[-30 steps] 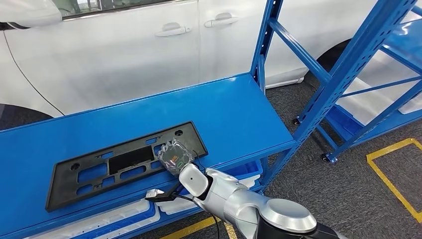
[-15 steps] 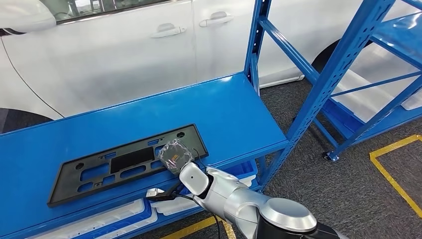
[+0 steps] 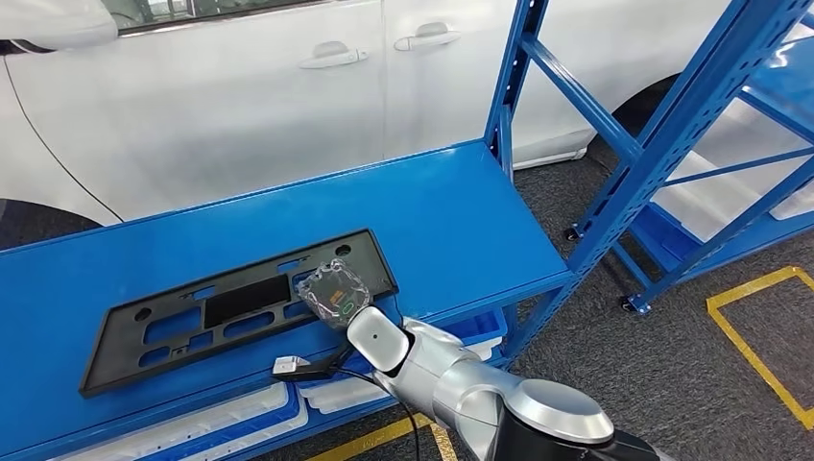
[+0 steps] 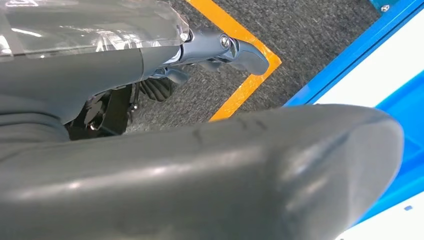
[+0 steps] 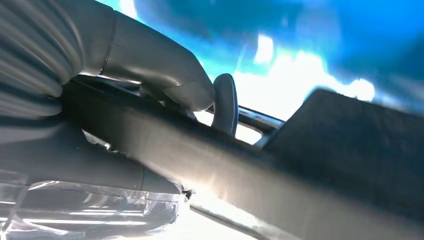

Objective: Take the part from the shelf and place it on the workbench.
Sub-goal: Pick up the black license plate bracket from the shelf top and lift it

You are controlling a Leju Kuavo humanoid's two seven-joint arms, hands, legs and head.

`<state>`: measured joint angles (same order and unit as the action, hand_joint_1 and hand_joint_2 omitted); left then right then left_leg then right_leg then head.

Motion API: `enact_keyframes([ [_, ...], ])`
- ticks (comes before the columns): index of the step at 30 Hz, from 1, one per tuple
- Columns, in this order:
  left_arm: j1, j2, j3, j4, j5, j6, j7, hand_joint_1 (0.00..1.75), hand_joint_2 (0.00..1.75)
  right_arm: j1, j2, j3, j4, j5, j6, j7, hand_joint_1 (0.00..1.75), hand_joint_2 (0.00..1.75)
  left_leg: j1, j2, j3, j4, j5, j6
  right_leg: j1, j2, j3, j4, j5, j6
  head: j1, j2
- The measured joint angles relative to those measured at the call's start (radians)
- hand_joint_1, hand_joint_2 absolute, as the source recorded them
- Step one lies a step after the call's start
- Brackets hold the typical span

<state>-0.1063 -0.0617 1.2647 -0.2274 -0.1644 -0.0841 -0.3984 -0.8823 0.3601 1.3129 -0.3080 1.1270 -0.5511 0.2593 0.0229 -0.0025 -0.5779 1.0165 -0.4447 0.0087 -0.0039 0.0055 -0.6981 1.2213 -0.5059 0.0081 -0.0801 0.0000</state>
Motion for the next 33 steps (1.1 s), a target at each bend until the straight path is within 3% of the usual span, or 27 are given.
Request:
enact_keyframes([
  [2, -0.004, -0.005, 0.000, 0.000, 0.000, -0.001, -0.010, 0.00, 0.00, -0.013, 0.000, -0.022, -0.024, -0.054, -0.038, -0.046, 1.75, 1.75, -0.002, -0.001, 0.001, 0.001, -0.003, -0.004, 0.004, 0.001, 0.061, -0.135, 0.058, -0.012, 0.000, 0.000],
  [3, -0.006, -0.006, 0.000, 0.000, 0.000, 0.001, -0.018, 0.00, 0.00, -0.017, 0.001, -0.043, -0.044, -0.112, -0.060, -0.098, 1.75, 1.75, -0.003, -0.002, -0.001, 0.001, -0.003, -0.009, 0.007, 0.001, 0.079, -0.176, 0.070, -0.016, 0.000, 0.000],
  [6, -0.010, -0.008, 0.002, 0.000, 0.000, 0.008, -0.047, 0.00, 0.00, -0.014, 0.001, -0.151, -0.141, -0.358, -0.117, -0.323, 1.75, 1.75, -0.003, 0.000, -0.005, -0.002, -0.004, -0.027, 0.010, 0.004, 0.086, -0.202, 0.072, -0.026, 0.000, 0.000],
  [8, -0.011, -0.008, 0.007, 0.000, 0.000, 0.006, -0.065, 0.00, 0.00, -0.019, 0.003, -0.231, -0.219, -0.543, -0.129, -0.462, 1.75, 1.75, -0.002, 0.000, -0.015, 0.023, -0.025, -0.036, 0.006, 0.001, 0.092, -0.214, 0.077, -0.035, 0.000, 0.000],
  [11, -0.008, -0.008, 0.015, 0.001, 0.000, 0.001, -0.082, 0.00, 0.00, -0.014, 0.003, -0.321, -0.338, -0.825, -0.086, -0.675, 1.75, 1.75, 0.000, 0.000, -0.089, 0.189, -0.110, -0.044, 0.005, -0.005, 0.099, -0.220, 0.076, -0.045, 0.000, 0.000],
  [12, -0.006, -0.007, 0.018, 0.001, 0.000, 0.000, -0.084, 0.00, 0.00, -0.001, 0.001, -0.349, -0.388, -0.889, -0.049, -0.724, 1.75, 1.75, 0.000, 0.000, -0.115, 0.246, -0.130, -0.046, 0.006, -0.005, 0.099, -0.219, 0.075, -0.047, 0.000, 0.000],
  [13, -0.003, -0.006, 0.022, 0.001, 0.000, -0.001, -0.086, 0.00, 0.00, 0.017, -0.002, -0.376, -0.444, -0.934, -0.005, -0.754, 1.75, 1.75, 0.001, 0.000, -0.129, 0.274, -0.131, -0.048, 0.006, -0.004, 0.100, -0.218, 0.073, -0.047, 0.000, 0.000],
  [14, -0.002, -0.004, 0.025, 0.001, 0.000, -0.002, -0.087, 0.00, 0.00, 0.039, -0.009, -0.402, -0.505, -0.965, 0.037, -0.769, 1.75, 1.75, 0.001, 0.000, -0.126, 0.265, -0.113, -0.050, 0.005, -0.002, 0.101, -0.217, 0.072, -0.046, 0.000, 0.000],
  [16, -0.002, 0.000, 0.029, 0.001, 0.000, -0.006, -0.089, 0.00, 0.00, 0.090, -0.031, -0.445, -0.642, -1.015, 0.114, -0.775, 1.75, 1.75, 0.005, 0.001, -0.074, 0.148, -0.043, -0.052, 0.002, 0.000, 0.104, -0.210, 0.064, -0.039, 0.000, 0.000],
  [18, -0.003, 0.002, 0.031, 0.001, 0.000, -0.009, -0.092, 0.00, 0.00, 0.145, -0.062, -0.477, -0.783, -1.069, 0.196, -0.781, 1.75, 1.75, 0.003, 0.000, -0.023, 0.040, -0.005, -0.048, 0.005, 0.000, 0.102, -0.198, 0.056, -0.029, 0.000, 0.000],
  [23, -0.002, 0.002, 0.040, 0.001, 0.000, -0.006, -0.101, 0.00, 0.00, 0.284, -0.145, -0.505, -1.073, -1.234, 0.460, -0.776, 1.75, 1.75, 0.001, -0.002, -0.013, 0.013, -0.005, -0.011, 0.006, 0.000, 0.093, -0.179, 0.040, -0.006, 0.000, 0.000],
  [25, -0.003, 0.002, 0.043, 0.001, 0.000, -0.001, -0.103, 0.00, 0.00, 0.321, -0.177, -0.509, -1.158, -1.295, 0.567, -0.765, 1.75, 1.75, 0.001, 0.000, -0.012, 0.011, -0.001, 0.001, 0.002, -0.001, 0.058, -0.096, -0.013, 0.004, 0.000, 0.000],
  [27, -0.003, 0.002, 0.048, 0.001, 0.000, 0.003, -0.103, 0.00, 0.00, 0.359, -0.212, -0.513, -1.225, -1.328, 0.648, -0.758, 1.75, 1.75, -0.001, 0.001, -0.014, 0.012, 0.000, 0.007, 0.000, -0.001, -0.002, 0.038, -0.077, 0.010, 0.000, 0.000],
  [28, -0.002, 0.002, 0.050, 0.001, 0.000, 0.005, -0.103, 0.00, 0.00, 0.379, -0.227, -0.515, -1.251, -1.333, 0.675, -0.756, 1.75, 1.75, -0.003, 0.001, -0.015, 0.012, 0.001, 0.008, -0.001, -0.001, -0.022, 0.082, -0.090, 0.010, 0.000, 0.000],
  [29, -0.001, 0.002, 0.053, 0.001, 0.000, 0.006, -0.103, 0.00, 0.00, 0.396, -0.241, -0.515, -1.272, -1.335, 0.698, -0.753, 1.75, 1.75, -0.004, 0.001, -0.015, 0.012, 0.002, 0.009, -0.001, -0.001, -0.022, 0.088, -0.084, 0.009, 0.000, 0.000],
  [30, -0.001, 0.002, 0.056, 0.001, 0.000, 0.007, -0.103, 0.00, 0.00, 0.410, -0.253, -0.516, -1.291, -1.334, 0.718, -0.750, 1.75, 1.75, -0.005, 0.001, -0.016, 0.013, 0.003, 0.009, -0.001, -0.001, -0.002, 0.051, -0.060, 0.005, 0.000, 0.000],
  [33, -0.002, 0.002, 0.060, 0.001, 0.000, 0.009, -0.102, 0.00, 0.00, 0.445, -0.281, -0.516, -1.335, -1.316, 0.762, -0.756, 1.75, 1.75, -0.009, 0.000, -0.017, 0.013, 0.006, 0.004, 0.007, 0.000, 0.107, -0.151, 0.023, -0.014, 0.000, 0.000],
])
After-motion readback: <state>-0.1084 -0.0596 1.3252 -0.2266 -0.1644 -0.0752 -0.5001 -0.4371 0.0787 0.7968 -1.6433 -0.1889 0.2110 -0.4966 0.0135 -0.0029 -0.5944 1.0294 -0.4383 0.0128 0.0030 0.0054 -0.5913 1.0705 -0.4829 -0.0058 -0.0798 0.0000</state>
